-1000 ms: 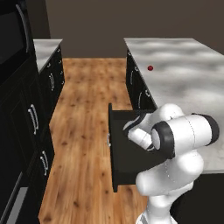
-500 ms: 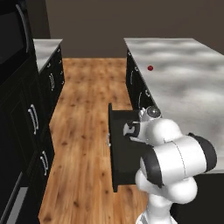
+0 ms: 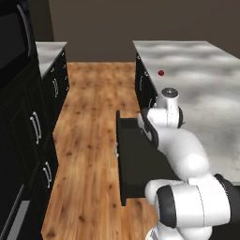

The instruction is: Open the drawer on the right and place the cutting tools on the cutting board.

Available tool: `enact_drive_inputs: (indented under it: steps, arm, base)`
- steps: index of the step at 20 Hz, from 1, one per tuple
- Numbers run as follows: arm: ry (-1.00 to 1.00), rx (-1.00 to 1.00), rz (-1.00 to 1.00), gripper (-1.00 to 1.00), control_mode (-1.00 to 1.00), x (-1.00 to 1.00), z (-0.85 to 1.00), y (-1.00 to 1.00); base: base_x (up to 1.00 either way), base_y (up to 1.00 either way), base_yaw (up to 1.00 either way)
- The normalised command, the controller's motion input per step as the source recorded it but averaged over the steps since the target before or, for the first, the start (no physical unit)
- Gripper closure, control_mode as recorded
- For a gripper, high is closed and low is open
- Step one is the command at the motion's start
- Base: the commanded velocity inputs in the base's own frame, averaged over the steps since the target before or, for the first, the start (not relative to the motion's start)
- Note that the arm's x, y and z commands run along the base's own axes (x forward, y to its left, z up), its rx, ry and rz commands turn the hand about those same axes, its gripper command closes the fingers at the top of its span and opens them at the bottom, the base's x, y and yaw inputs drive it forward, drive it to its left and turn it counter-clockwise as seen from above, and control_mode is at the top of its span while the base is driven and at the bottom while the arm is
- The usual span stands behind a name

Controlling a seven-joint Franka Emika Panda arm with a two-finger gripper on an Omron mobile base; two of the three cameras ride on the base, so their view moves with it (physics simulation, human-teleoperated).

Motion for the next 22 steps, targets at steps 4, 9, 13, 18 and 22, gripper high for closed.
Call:
enact_drive_inputs:
  steps: [4, 9, 13, 18, 22]
  arm:
    - [0.0, 0.0, 0.01, 1.0, 1.0, -0.25, -0.05, -0.05]
    - [0.0, 0.0, 0.0, 1.0, 1.0, 0.0, 0.0, 0.0]
    - [0.0, 0.0, 0.0, 1.0, 1.0, 0.0, 0.0, 0.0]
    - [0.0, 0.0, 0.0, 1.0, 1.0, 0.0, 0.0, 0.0]
    - [0.0, 0.0, 0.0, 1.0, 1.0, 0.0, 0.0, 0.0]
  base:
    - [-0.5, -0.28, 0.03]
    - [-1.0, -0.76, 0.01]
    - [-0.09, -1.0, 0.0]
    - [0.18, -1.0, 0.0]
    - [0.44, -1.0, 0.0]
